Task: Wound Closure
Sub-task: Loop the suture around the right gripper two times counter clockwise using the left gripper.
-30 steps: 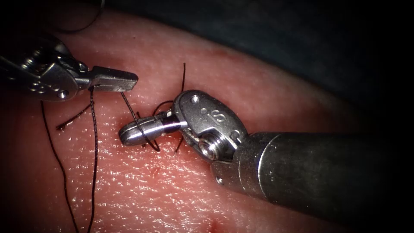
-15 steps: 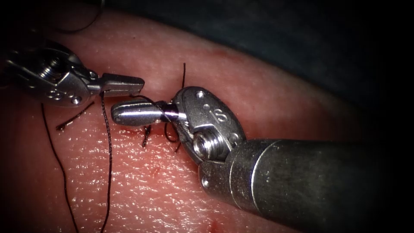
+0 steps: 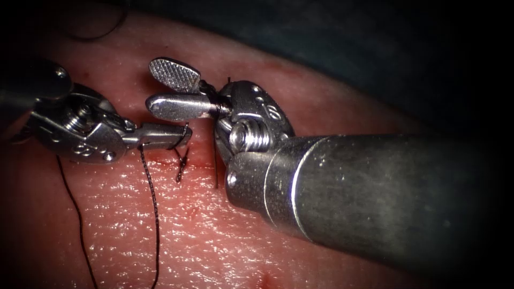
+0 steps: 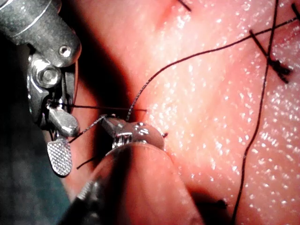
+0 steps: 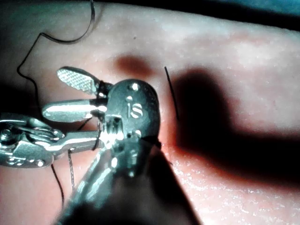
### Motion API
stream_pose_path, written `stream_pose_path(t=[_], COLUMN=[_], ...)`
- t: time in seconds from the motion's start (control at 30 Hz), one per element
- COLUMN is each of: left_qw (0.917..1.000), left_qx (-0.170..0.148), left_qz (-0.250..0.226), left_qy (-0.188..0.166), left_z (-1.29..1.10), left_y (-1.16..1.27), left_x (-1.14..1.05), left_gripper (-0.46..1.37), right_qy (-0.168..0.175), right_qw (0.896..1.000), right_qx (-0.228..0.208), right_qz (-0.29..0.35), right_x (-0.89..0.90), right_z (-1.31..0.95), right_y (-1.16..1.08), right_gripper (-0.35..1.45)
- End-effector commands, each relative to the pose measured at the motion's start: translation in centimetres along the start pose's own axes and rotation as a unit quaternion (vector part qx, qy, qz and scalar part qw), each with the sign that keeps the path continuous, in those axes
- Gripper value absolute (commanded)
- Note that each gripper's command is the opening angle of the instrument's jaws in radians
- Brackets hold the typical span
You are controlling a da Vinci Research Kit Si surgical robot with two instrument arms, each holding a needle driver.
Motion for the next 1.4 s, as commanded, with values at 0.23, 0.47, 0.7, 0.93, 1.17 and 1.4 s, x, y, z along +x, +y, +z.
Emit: stream_pose_path(t=[0.23,0.47,0.7,0.93,1.17,1.4], left_qw=[0.9997,0.9983,0.9877,0.9757,0.9712,0.9705], left_qx=[0.009,0.032,0.036,0.012,-0.003,-0.003], left_qz=[-0.004,-0.005,0.015,0.048,0.079,0.092], left_qy=[-0.022,-0.047,-0.151,-0.213,-0.225,-0.223], left_z=[-0.04,-0.10,-0.12,-0.06,-0.07,-0.10], left_y=[0.06,-0.02,0.01,0.06,-0.05,-0.25], left_x=[0.27,0.51,0.51,0.52,0.51,0.50], left_gripper=[-0.35,-0.35,-0.35,-0.35,-0.35,-0.35], right_qy=[-0.040,-0.183,-0.251,-0.300,-0.332,-0.351], right_qw=[0.992,0.961,0.944,0.930,0.921,0.913], right_qx=[0.062,0.132,0.141,0.138,0.139,0.140], right_qz=[-0.103,-0.162,-0.162,-0.165,-0.148,-0.156], right_x=[0.07,-0.07,-0.29,-0.36,-0.46,-0.58], right_z=[-0.02,-0.10,-0.24,-0.26,-0.30,-0.37], right_y=[0.27,0.44,0.40,0.38,0.41,0.50], right_gripper=[0.90,0.80,0.59,0.45,0.38,0.35])
